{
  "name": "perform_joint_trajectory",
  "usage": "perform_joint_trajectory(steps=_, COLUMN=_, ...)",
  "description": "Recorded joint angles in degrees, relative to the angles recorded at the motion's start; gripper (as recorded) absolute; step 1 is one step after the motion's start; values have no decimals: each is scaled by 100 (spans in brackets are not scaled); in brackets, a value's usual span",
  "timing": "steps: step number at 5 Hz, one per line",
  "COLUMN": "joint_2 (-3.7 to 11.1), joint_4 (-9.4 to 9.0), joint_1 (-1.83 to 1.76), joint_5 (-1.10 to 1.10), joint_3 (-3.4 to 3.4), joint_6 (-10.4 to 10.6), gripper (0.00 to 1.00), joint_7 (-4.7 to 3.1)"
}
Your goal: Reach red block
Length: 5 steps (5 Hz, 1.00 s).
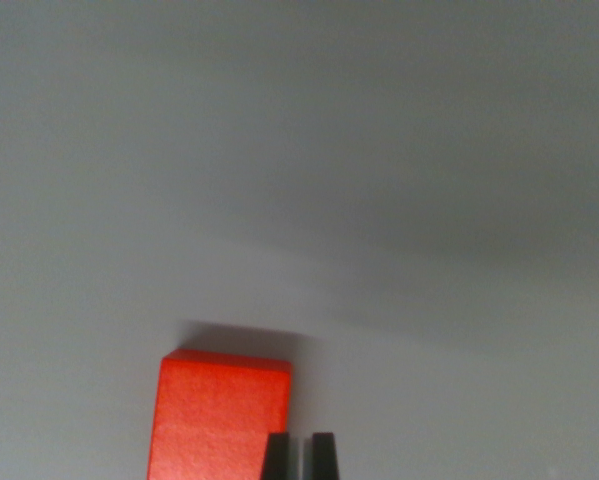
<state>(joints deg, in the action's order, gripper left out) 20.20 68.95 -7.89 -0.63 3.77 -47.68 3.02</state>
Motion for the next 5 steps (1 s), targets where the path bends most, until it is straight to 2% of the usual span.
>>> perform_joint_trajectory(steps=1, joint_2=0, joint_4=0, joint_1=0, joint_5=0, joint_3=0, joint_6=0, gripper=0, joint_7=0)
perform_joint_trajectory(steps=2, joint_2=107, joint_4=-86, joint_1=-36, joint_5=-7, joint_3=27, joint_6=198, gripper=0, joint_7=17)
perform_joint_trajectory(steps=3, joint_2=107, joint_4=-86, joint_1=-36, joint_5=-7, joint_3=27, joint_6=198, gripper=0, joint_7=17)
perform_joint_trajectory(steps=4, joint_2=197, joint_4=-159, joint_1=-66, joint_5=-13, joint_3=49, joint_6=366, gripper=0, joint_7=31)
perform_joint_trajectory(steps=5, joint_2=197, joint_4=-159, joint_1=-66, joint_5=-13, joint_3=49, joint_6=366, gripper=0, joint_7=31)
